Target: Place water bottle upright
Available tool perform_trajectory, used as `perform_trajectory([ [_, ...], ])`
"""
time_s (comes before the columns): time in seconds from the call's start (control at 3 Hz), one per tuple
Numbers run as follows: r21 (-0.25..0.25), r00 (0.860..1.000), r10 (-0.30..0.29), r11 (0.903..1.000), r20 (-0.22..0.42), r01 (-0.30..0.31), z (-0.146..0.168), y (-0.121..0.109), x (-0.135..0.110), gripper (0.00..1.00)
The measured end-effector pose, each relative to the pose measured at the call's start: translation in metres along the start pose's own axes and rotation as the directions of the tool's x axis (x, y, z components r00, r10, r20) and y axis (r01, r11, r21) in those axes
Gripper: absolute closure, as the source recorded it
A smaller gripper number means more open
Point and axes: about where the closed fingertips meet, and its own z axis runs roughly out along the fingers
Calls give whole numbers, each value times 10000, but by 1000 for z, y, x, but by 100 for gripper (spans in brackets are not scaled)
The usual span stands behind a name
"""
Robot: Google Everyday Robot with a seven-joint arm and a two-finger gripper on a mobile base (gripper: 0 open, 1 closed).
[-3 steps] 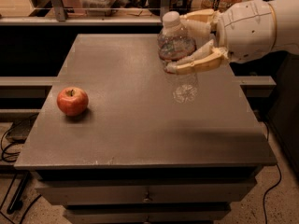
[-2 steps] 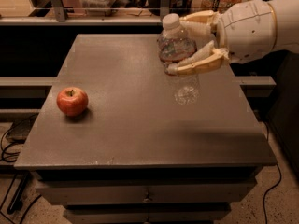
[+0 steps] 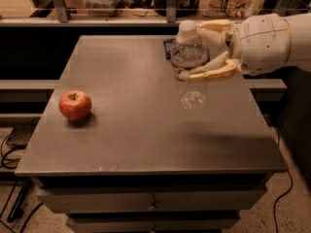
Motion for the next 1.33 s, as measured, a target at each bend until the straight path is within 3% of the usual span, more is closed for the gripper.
perform_trajectory([
  [0.33,283,9998,-83,9996,179,78,-4,4,9,100],
  [1.0,865,9990,416,9953,187,-431,-11,17,33,100],
  [1.33,1076,9965,808,9907,232,-829,-11,25,46,83],
])
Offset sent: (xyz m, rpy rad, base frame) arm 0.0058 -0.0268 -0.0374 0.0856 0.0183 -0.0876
